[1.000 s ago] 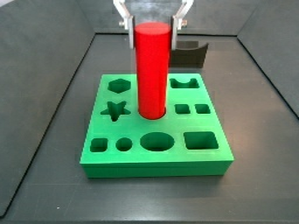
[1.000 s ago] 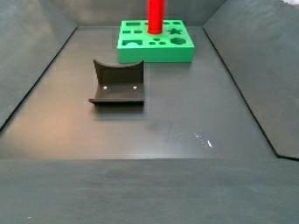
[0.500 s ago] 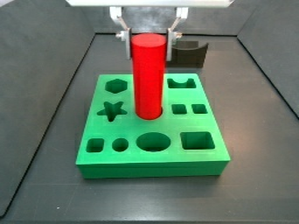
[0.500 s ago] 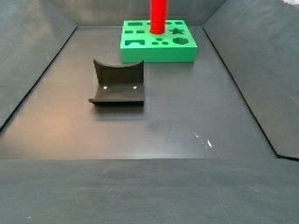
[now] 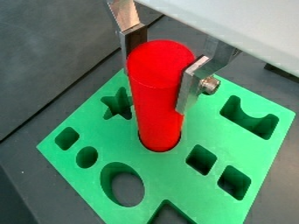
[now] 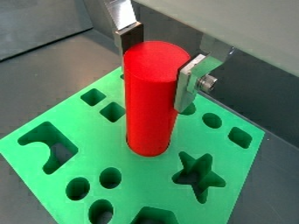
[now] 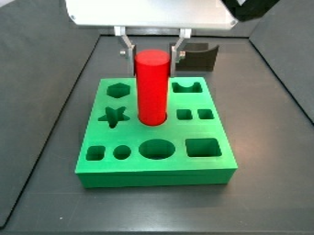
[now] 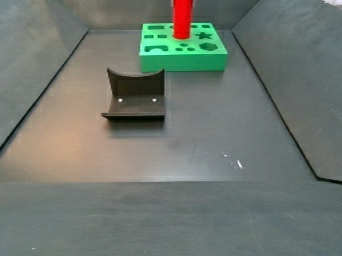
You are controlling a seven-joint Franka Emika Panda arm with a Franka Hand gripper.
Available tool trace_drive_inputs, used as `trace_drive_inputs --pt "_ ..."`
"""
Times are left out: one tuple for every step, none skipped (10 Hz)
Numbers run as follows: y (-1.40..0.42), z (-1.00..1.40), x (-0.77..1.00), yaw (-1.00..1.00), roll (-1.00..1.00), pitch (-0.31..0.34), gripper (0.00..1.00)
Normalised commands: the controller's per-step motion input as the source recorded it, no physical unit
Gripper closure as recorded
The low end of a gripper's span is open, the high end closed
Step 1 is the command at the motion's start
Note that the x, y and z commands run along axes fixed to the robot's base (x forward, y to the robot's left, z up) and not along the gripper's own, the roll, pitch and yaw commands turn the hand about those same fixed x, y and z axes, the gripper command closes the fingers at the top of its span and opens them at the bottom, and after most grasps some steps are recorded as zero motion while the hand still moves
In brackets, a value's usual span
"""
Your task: Insert the round object.
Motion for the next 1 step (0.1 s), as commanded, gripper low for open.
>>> trace_drive_inputs --pt "0.0 0.0 0.0 0.0 0.0 0.0 1.0"
